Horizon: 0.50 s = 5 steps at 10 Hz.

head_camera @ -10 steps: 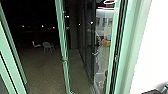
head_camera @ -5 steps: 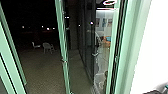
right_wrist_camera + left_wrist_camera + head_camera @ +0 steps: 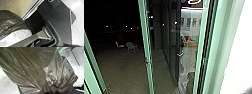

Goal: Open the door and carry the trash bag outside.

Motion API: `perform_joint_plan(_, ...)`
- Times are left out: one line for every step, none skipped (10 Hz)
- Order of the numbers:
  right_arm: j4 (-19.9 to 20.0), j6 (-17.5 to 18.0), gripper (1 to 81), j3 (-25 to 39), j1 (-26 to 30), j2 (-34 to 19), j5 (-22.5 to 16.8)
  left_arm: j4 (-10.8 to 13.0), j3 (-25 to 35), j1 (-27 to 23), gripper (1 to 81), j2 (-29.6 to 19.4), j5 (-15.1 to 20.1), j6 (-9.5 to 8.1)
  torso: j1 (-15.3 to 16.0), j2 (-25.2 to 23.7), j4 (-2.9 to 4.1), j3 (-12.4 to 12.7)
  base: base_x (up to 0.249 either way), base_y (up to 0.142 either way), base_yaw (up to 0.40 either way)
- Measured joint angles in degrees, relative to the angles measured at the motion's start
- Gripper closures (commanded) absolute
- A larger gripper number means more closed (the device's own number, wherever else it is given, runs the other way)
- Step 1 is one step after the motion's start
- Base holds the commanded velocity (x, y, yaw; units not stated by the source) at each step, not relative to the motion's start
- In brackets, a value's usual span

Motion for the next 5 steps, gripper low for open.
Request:
perform_joint_plan(0.0, 0.0, 1.0, 0.0, 0.0, 0.0, 0.0, 0.0, 0.0, 0.0, 81.1, 0.0, 0.0, 0.00, 0.0, 0.0, 0.00, 0.0, 0.000, 0.000, 0.000)
perform_joint_plan(0.0, 0.0, 1.0, 0.0, 0.3, 0.2, 0.1, 0.0, 0.0, -0.4, 81.1, 0.0, 0.0, 0.00, 0.1, 0.0, 0.00, 0.0, 0.000, 0.000, 0.000)
perform_joint_plan(-0.1, 0.0, 1.0, 0.0, 0.5, 0.3, 0.1, 0.0, 0.0, -0.5, 81.1, 0.0, -0.2, 0.00, 0.1, 0.0, 0.00, 0.0, 0.000, 0.000, 0.000)
perform_joint_plan(-0.1, 0.0, 1.0, 0.0, 0.5, 0.3, 0.1, 0.0, 0.0, -0.2, 81.1, 0.0, -0.2, 0.00, 0.0, 0.0, 0.00, 0.0, 0.000, 0.000, 0.000)
perform_joint_plan(-0.2, 0.0, 1.0, 0.0, -0.1, 0.2, 0.1, 0.0, 0.0, 0.1, 81.1, 0.0, 0.1, 0.00, 0.0, 0.0, 0.00, 0.0, 0.000, 0.000, 0.000)
